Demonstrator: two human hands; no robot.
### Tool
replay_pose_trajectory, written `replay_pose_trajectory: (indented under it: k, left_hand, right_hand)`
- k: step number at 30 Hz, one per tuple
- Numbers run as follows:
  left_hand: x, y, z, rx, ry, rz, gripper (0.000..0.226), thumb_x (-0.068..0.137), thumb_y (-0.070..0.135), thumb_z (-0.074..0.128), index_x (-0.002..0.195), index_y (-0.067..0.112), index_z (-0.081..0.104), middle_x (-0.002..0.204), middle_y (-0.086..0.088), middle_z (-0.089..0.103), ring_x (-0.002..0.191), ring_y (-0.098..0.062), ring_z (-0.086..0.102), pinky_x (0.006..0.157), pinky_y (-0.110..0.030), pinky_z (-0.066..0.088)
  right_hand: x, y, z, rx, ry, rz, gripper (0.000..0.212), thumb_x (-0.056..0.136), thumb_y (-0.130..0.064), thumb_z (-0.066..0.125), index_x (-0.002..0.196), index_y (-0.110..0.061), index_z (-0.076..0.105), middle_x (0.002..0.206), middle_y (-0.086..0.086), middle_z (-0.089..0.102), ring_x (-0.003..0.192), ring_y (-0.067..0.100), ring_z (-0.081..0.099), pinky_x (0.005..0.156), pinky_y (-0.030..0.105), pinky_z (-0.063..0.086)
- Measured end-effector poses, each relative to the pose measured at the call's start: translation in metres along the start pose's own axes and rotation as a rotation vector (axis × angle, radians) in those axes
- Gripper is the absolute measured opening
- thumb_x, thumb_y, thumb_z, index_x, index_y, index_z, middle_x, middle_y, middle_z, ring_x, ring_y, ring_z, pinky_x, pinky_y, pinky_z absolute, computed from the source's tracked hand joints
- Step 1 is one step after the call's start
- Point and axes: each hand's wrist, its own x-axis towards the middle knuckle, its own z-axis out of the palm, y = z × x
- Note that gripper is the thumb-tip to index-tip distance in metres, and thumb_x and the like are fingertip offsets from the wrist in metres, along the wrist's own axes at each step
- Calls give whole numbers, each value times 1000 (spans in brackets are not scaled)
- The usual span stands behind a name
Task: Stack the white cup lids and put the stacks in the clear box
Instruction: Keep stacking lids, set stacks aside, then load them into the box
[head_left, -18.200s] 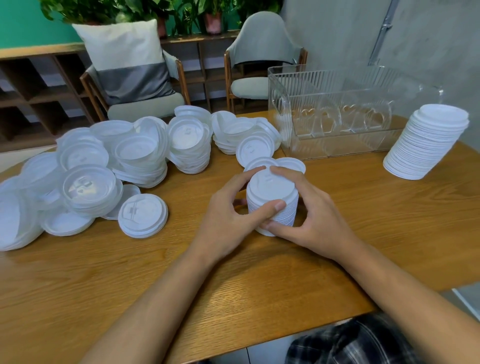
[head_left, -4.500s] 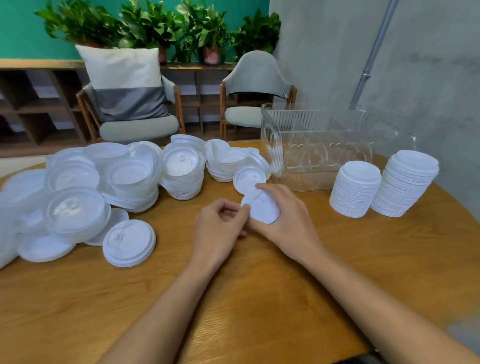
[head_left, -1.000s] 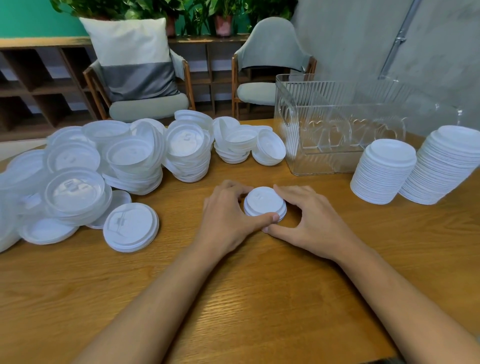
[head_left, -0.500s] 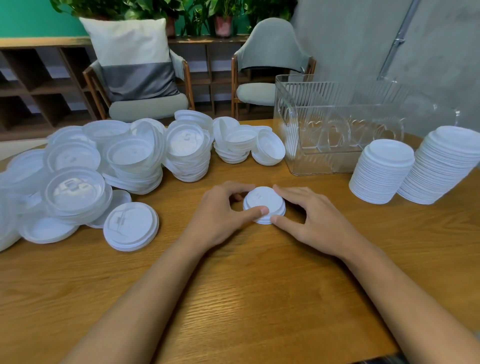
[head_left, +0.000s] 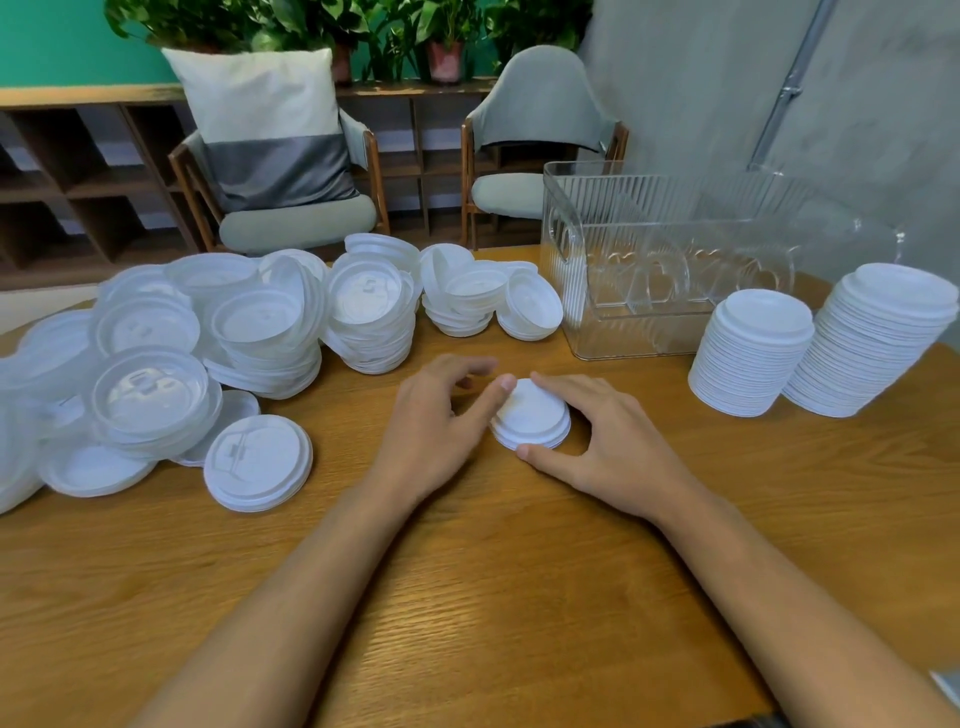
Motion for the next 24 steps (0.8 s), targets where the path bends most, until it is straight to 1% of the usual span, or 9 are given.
replay_pose_trajectory:
  k: [4,7,11,15,17,19,20,22,24]
  left_hand:
    - [23,-8,6,240,46,212,36,98,21,70,134,18,68,128,6,66,121,-12,58,100,-32,49]
    - [50,-11,13,462,65,431,45,91,1,71,134,9,67,136,-7,66,128,-25,58,103,-41,52]
    - [86,-12,25,690,43,600,47,84,-9,74,129,6,70,137,-15,67,135,-35,58,107,-53,47]
    - [107,-15,28,864,55,629,30,80,-4,80,108,9,76,120,-11,74,130,-33,62,118,-68,26]
    - [106,-15,25,886,62,625,20,81,-2,81,96,9,77,104,-8,77,119,-31,67,120,-68,15]
    - [100,-14,21,852,70,628,12,85,2,78,91,11,73,94,-5,75,110,-28,70,122,-65,10]
    - [94,-13,20,816,72,634,10,87,4,76,90,12,71,92,-4,74,105,-27,70,123,-63,13]
    - [75,-8,14,724,76,640,6,92,9,72,94,13,69,91,-3,73,95,-26,71,119,-56,29]
    - [53,-1,7,601,87,600,10,93,11,74,102,11,69,93,-5,75,90,-27,72,100,-49,51]
  right_hand:
    - [4,6,-1,-11,51,23,82,81,-45,85,153,-29,49,146,-15,52,136,5,41,113,27,33]
    - [6,8,0,-18,69,41,82,79,-46,85,151,-30,50,143,-15,52,133,4,41,107,23,32]
    - [8,11,1,-19,62,49,80,80,-48,84,150,-32,50,142,-16,52,132,4,41,106,26,35]
    - [9,12,2,2,58,58,80,79,-56,83,149,-33,51,140,-19,51,130,2,41,105,26,36]
    - [10,12,1,7,66,60,80,79,-60,82,147,-33,53,139,-20,52,129,1,42,104,26,37]
    - [10,11,1,7,70,64,78,79,-60,82,147,-32,53,139,-19,52,127,1,42,101,24,35]
    - [9,11,1,9,73,67,78,79,-59,83,147,-32,54,139,-19,52,127,0,41,101,23,34]
    - [9,9,0,9,82,69,78,80,-56,84,147,-31,53,140,-18,53,127,0,41,103,24,35]
    - [8,7,-2,6,89,70,80,80,-52,85,149,-31,51,138,-21,51,127,-1,40,108,26,36]
